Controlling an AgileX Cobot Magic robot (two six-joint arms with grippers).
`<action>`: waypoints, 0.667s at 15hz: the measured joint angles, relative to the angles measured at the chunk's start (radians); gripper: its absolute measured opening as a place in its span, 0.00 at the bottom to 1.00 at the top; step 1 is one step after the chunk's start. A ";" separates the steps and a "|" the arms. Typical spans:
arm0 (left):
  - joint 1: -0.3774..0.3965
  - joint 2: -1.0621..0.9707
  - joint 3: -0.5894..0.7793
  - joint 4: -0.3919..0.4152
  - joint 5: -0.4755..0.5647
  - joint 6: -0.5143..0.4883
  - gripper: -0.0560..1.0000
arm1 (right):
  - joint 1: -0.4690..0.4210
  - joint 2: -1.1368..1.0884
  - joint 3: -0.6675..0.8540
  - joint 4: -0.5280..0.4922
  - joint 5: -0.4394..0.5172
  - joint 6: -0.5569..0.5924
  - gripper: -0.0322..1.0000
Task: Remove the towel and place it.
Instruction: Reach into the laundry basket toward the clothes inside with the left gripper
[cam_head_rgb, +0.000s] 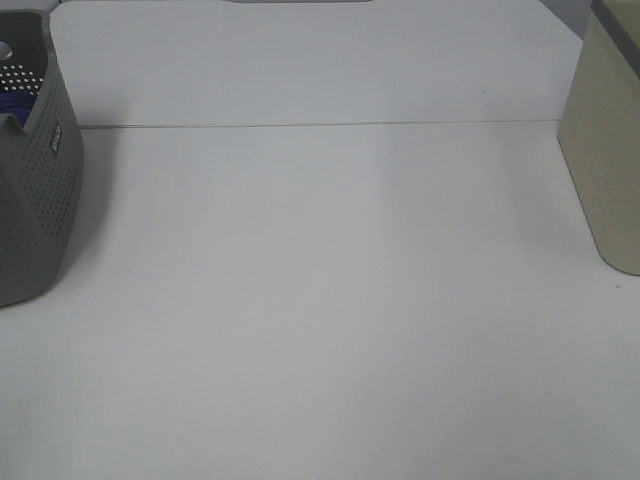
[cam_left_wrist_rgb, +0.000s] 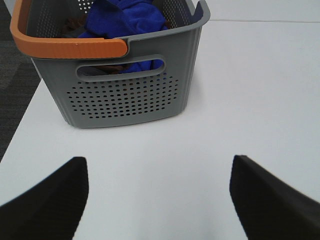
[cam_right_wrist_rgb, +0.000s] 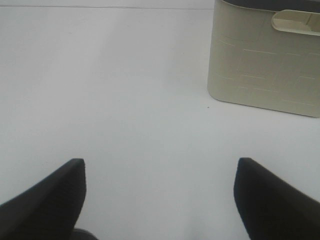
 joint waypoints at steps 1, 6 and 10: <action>0.000 0.000 0.000 0.000 0.000 0.000 0.74 | 0.000 0.000 0.000 0.000 0.000 0.000 0.79; 0.000 0.000 0.000 0.000 0.000 0.000 0.74 | 0.000 0.000 0.000 0.000 0.000 0.000 0.79; 0.000 0.000 0.000 0.000 0.000 0.000 0.74 | 0.000 0.000 0.000 0.000 0.000 0.000 0.79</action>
